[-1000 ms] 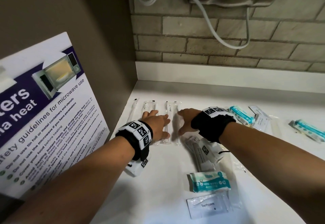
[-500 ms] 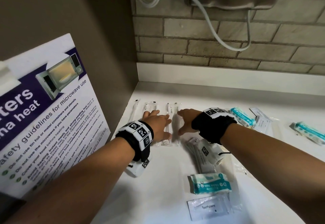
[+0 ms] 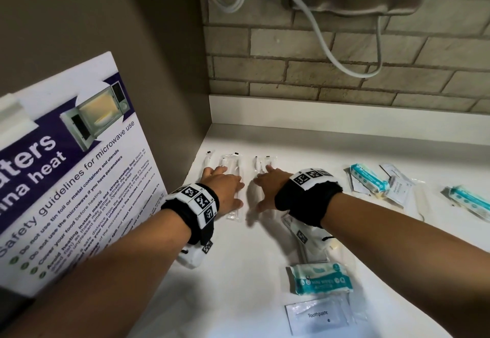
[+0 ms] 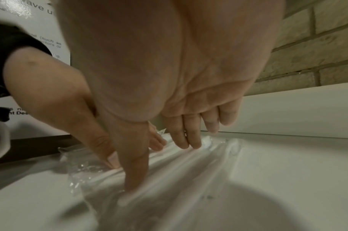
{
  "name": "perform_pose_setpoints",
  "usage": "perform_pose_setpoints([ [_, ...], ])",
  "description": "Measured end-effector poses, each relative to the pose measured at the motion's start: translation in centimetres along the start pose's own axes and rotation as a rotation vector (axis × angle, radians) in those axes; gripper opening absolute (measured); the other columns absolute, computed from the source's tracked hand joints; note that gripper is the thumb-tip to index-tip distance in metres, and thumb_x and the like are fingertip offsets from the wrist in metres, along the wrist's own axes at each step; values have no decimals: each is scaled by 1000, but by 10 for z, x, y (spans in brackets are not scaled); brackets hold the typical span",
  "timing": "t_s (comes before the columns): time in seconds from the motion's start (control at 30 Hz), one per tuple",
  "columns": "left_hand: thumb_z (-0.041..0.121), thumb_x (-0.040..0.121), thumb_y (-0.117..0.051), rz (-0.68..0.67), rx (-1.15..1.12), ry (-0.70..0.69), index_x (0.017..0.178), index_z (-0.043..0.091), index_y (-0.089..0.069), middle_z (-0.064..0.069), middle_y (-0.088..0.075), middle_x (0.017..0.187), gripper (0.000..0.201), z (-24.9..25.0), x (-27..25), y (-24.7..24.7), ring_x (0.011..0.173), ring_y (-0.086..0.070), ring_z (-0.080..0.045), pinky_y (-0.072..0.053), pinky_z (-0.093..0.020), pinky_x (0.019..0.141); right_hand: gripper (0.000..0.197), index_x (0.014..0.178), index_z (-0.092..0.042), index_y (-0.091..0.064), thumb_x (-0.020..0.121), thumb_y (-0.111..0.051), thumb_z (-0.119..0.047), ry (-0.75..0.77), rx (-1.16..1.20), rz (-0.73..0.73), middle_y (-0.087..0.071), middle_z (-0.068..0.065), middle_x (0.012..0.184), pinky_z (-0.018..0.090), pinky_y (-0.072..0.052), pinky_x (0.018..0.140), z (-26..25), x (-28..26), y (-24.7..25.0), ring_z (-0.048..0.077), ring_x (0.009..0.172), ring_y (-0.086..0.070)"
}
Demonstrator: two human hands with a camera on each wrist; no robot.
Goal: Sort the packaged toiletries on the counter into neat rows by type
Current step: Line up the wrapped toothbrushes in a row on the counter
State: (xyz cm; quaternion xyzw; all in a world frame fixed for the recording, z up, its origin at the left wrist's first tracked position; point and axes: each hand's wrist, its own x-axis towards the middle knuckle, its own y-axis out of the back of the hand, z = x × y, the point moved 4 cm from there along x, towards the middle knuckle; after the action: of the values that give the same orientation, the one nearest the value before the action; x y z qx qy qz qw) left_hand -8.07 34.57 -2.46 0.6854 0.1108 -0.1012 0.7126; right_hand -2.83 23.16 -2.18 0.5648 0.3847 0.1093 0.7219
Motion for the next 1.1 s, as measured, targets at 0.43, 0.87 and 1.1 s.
perform_pose_setpoints([
  [0.43, 44, 93, -53, 7, -26, 10, 146, 28, -41, 13, -30, 157, 56, -4, 8, -1, 149, -7, -20, -10, -38, 115, 72, 139, -11, -46, 82, -64, -53, 22, -22, 30, -50, 6, 139, 35, -38, 104, -10, 3, 2, 25, 133, -40],
  [0.87, 44, 94, -51, -8, -41, 23, 147, 29, -39, 14, -28, 157, 57, -10, 10, -2, 149, -6, -21, -11, -38, 116, 70, 140, -9, -44, 85, -64, -46, 20, 15, 45, -47, 7, 144, 37, -37, 106, -11, 7, 4, 26, 136, -38],
  [1.1, 39, 95, -53, 96, -118, 171, 140, 33, -46, 7, -43, 150, 47, -30, 8, 9, 143, -20, -21, -17, -38, 108, 69, 143, -11, -39, 88, -59, -48, 49, 64, 104, -42, 6, 148, 40, -35, 110, -19, 11, 13, 27, 140, -33],
])
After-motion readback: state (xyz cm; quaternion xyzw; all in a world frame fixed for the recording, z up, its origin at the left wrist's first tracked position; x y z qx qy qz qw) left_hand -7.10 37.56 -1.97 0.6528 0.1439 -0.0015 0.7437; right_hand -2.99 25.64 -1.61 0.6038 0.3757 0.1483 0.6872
